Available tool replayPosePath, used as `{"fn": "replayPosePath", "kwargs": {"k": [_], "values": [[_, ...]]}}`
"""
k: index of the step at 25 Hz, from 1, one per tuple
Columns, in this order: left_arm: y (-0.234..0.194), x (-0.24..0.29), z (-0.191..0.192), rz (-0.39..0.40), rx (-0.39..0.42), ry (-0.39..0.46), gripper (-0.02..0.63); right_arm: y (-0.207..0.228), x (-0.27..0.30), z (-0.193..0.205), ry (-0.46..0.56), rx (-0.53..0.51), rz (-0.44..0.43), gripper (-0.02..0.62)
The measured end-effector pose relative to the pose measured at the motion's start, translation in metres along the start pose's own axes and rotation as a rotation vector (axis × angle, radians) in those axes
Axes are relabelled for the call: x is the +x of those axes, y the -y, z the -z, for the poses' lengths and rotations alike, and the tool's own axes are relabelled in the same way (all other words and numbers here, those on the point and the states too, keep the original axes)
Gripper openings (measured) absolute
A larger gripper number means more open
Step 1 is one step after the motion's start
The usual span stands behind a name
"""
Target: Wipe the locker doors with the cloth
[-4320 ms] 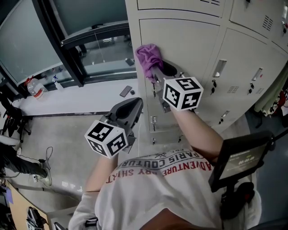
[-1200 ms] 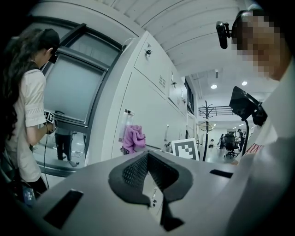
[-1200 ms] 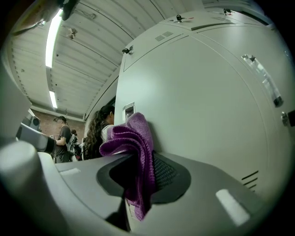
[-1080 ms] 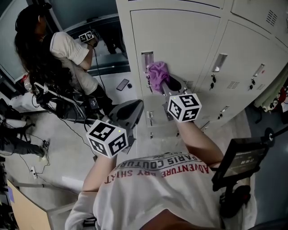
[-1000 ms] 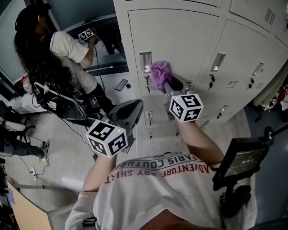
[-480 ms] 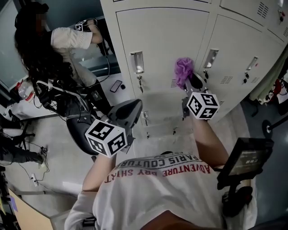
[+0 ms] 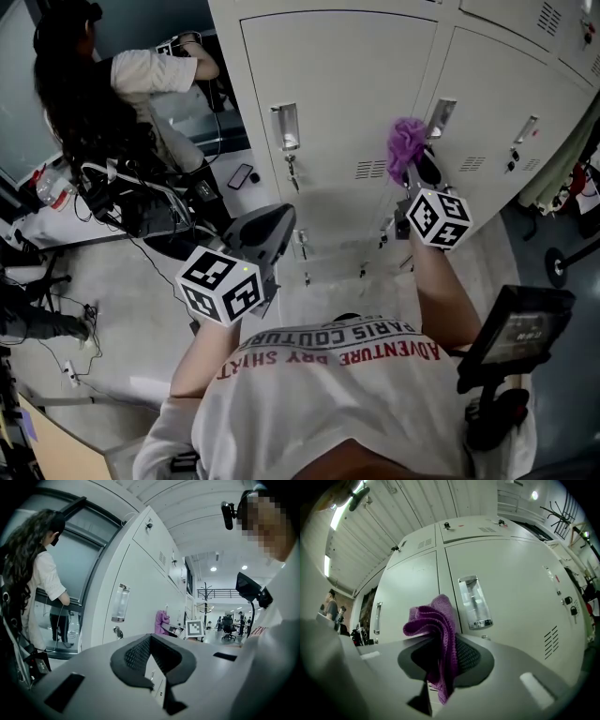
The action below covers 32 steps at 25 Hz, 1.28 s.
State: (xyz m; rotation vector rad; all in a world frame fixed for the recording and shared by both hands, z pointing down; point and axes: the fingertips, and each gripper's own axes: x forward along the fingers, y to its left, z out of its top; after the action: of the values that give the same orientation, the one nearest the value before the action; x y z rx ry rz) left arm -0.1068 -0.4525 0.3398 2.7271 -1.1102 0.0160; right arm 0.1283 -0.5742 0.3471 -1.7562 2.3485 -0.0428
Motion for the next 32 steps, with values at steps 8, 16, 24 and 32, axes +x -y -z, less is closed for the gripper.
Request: {"fn": "replayPosePath", "kwargs": {"k": [8,16,24,32], "values": [[-0.006,-0.013,-0.001,-0.022,-0.007,0.017,0.0,-0.087,-0.007,-0.009,0.035,0.063,-0.219,0.071],[-0.019,-0.023,0.001,-0.054,-0.022,0.026,0.0,-0.224,-0.007,0.02,-0.028,0.068,-0.545,0.071],[-0.034,-0.036,0.005,-0.099,-0.038,0.026,0.0,-0.261,0.01,0.087,-0.152,0.004,-0.581,0.071],[-0.039,-0.039,0.012,-0.114,-0.047,0.015,0.0,-0.252,0.038,0.127,-0.225,-0.05,-0.477,0.071]]}}
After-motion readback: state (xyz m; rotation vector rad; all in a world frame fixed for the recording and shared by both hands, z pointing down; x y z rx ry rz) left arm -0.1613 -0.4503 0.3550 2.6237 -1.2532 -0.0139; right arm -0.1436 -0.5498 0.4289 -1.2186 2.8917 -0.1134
